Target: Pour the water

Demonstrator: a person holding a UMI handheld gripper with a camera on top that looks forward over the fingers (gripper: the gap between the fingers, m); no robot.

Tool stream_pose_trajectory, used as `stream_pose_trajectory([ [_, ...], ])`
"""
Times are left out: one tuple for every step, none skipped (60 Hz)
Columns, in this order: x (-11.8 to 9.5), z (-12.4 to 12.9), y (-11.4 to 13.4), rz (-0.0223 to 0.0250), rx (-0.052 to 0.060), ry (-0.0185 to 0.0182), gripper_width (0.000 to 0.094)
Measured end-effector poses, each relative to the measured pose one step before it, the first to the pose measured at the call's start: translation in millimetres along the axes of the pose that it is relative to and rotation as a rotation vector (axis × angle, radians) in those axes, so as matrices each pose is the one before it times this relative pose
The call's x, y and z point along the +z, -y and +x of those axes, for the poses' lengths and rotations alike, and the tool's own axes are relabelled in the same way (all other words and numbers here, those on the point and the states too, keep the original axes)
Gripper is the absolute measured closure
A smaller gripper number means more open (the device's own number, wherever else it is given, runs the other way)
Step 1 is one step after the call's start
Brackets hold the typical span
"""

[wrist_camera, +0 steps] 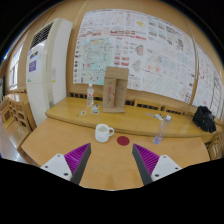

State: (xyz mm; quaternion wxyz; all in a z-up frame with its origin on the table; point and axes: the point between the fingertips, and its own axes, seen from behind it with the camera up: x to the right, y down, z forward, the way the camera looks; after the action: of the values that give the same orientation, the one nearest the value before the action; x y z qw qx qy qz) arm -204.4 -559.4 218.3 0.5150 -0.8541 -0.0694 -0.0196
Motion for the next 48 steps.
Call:
stream_pose_trajectory([
  [0.38, 1.51, -2.47, -0.00656, 0.0016, -0.00251, 0.0083],
  [1.65, 3.09, -3.14, -0.00649, 0.0012, -0.00291, 0.0085],
  [2.86, 4.5, -3.62, -0.00624, 0.001, -0.003, 0.0085],
  [3.66, 5.18, -3.69, -0.00545, 0.0012, -0.00318, 0.0085],
  [3.73, 5.51, -4.25, -0.00621, 0.0018, -0.00378, 0.0086],
  [4.47, 6.43, -4.92, -0.00692, 0.0016, -0.00436, 0.0086],
  [4.77, 6.66, -5.07, -0.00693, 0.0018, -0.00469, 0.0085],
  [-1.65, 0.95, -3.55, -0.0096, 0.0042, -0.00713, 0.0085],
  [9.23, 11.0, -6.61, -0.0056, 0.0002, -0.00074, 0.0086],
  [5.59, 7.87, -5.33, -0.00643, 0.0012, -0.00239, 0.0085],
  [6.33, 7.33, -6.02, -0.00438, 0.0014, -0.00315, 0.0085],
  [6.08, 7.74, -5.0, -0.0043, 0.0011, -0.00363, 0.0085],
  [6.3, 7.93, -4.81, -0.00352, 0.0013, -0.00502, 0.0086],
  [6.29, 8.61, -4.59, -0.00395, 0.001, -0.00616, 0.0083],
  [6.69, 8.44, -4.84, -0.00405, 0.0002, -0.00695, 0.0086],
  [6.95, 8.72, -5.12, -0.00397, 0.0005, -0.00761, 0.0082],
  [7.21, 9.03, -4.19, -0.00303, 0.0006, -0.00845, 0.0085],
  [7.52, 8.79, -4.05, -0.00188, 0.0008, -0.00845, 0.0084],
  [7.83, 9.2, -4.02, -0.00226, 0.0008, -0.00872, 0.0085],
  [7.73, 8.98, -3.7, -0.00354, 0.0014, -0.00818, 0.0087],
  [7.99, 8.92, -3.64, -0.00402, 0.0022, -0.0073, 0.0084],
  [8.53, 8.66, -3.53, -0.0038, 0.0032, -0.0069, 0.0085],
  [8.7, 8.6, -2.91, -0.00372, 0.0042, -0.00621, 0.0085],
  [8.63, 8.46, -2.5, -0.00313, 0.0047, -0.00591, 0.0083],
  [8.84, 8.37, -1.75, -0.00253, 0.006, -0.00584, 0.0084],
  [8.19, 8.02, 0.21, -0.00302, 0.0074, -0.00617, 0.0087],
  [9.59, 8.32, -1.25, 0.00066, 0.0074, -0.00477, 0.0085],
  [8.87, 7.62, 0.87, 0.00074, 0.0077, -0.00488, 0.0085],
  [8.88, 7.28, 1.19, 0.00094, 0.0074, -0.00374, 0.0087],
  [9.39, 6.53, 1.95, 0.00252, 0.0071, -0.00211, 0.0084],
  [9.57, 6.56, 2.63, 0.00428, 0.0058, -0.00142, 0.0086],
  [9.85, 6.35, 3.05, 0.00614, 0.0055, -0.00216, 0.0086],
  [9.27, 6.12, 3.49, 0.00633, 0.0049, -0.00255, 0.0084],
  [9.57, 5.78, 3.11, 0.00596, 0.0042, -0.00268, 0.0085],
  [9.85, 5.81, 3.26, 0.00574, 0.0028, -0.00242, 0.0085],
  [10.0, 5.06, 3.65, 0.00626, 0.0024, -0.00162, 0.0084],
  [9.7, 4.53, 4.16, 0.00675, 0.0028, -0.00189, 0.0083],
  [9.63, 4.84, 4.19, 0.00715, 0.0025, -0.00263, 0.0084],
  [9.39, 4.57, 4.18, 0.00737, 0.0023, -0.00269, 0.0084],
  [9.58, 4.04, 4.07, 0.00814, 0.0015, -0.00191, 0.0085],
  [9.13, 4.02, 4.15, 0.00863, 0.0008, -0.00129, 0.0085],
  [9.31, 3.73, 3.99, 0.00903, 0.0013, -0.00081, 0.0083],
  [8.87, 3.02, 3.77, 0.00945, 0.0021, 0.00006, 0.0082],
  [8.56, 3.35, 3.81, 0.00931, 0.0018, 0.00016, 0.0083],
  [9.04, 2.79, 4.0, 0.00933, 0.002, 0.00003, 0.0083],
  [8.33, 3.06, 3.57, 0.00785, 0.0026, 0.00012, 0.0084],
  [7.87, 2.59, 3.35, 0.00705, 0.0038, -0.00013, 0.0085],
  [7.64, 2.05, 3.39, 0.00807, 0.0042, 0.00074, 0.0083],
])
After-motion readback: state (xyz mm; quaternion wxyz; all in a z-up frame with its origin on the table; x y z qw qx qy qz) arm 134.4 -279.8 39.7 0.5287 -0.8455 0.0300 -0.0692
